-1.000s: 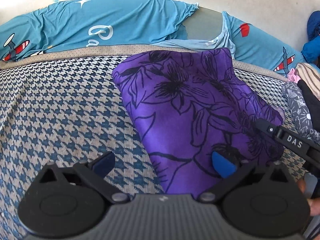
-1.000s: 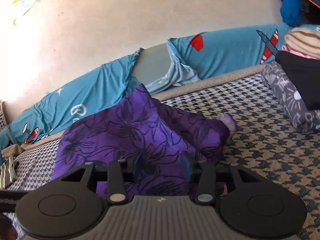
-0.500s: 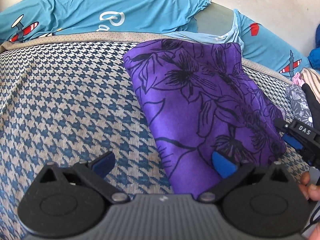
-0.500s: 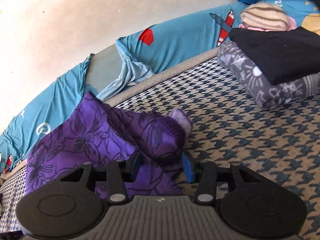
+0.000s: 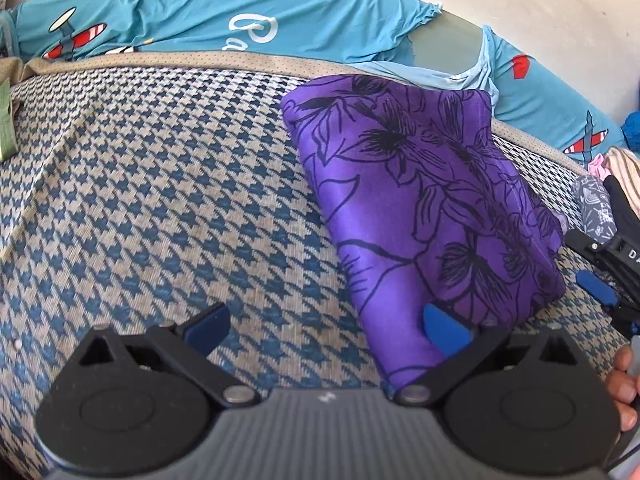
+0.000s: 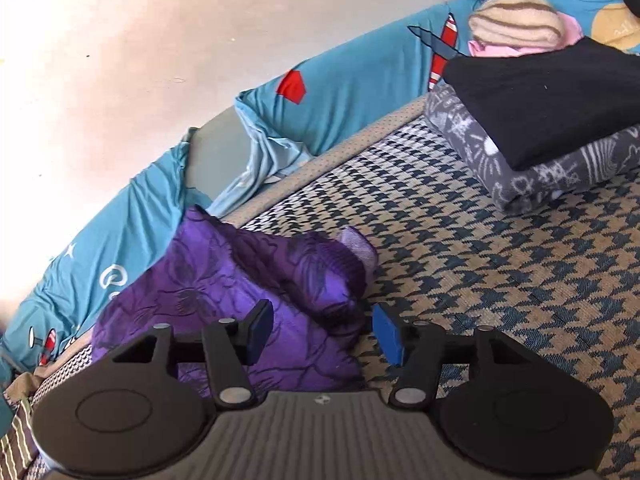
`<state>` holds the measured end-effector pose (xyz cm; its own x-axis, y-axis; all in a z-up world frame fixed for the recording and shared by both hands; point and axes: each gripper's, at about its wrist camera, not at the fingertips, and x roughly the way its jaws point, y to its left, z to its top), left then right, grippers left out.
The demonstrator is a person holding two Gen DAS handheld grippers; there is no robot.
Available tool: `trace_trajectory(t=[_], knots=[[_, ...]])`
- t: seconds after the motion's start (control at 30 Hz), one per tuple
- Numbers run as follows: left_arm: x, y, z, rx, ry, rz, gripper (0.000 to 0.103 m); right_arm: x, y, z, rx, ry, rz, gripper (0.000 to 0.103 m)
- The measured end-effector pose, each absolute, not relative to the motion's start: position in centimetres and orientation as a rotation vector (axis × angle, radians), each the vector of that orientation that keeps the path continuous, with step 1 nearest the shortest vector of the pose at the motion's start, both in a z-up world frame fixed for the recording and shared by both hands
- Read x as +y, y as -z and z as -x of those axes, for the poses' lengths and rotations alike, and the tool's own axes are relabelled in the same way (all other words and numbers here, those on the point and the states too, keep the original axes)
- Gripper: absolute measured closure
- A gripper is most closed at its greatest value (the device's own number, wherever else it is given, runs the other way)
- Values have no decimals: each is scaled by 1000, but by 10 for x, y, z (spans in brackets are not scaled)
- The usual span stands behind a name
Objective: Fold clothes
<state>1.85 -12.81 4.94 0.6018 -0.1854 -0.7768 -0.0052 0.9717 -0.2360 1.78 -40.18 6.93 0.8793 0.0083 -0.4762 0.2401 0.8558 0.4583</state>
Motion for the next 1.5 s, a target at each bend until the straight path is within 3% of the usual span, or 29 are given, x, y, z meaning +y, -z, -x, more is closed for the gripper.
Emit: trace_trajectory(t=[0.37,0.57,1.13,1.5], knots=[[-110,-35,-1,1007,70,282,0,-396,-65,-4,578,123,-549,31],[-120,-32,3,1043,76,141,0,-396,-67,1,608,61,-592,24],[-132,-26,7,1065,73,-4,0,-363,-84,-13,784,-186,-274,18],[-108,-30,3,1011,119,138,0,-408,-64,-50,856,-186,-475,16]])
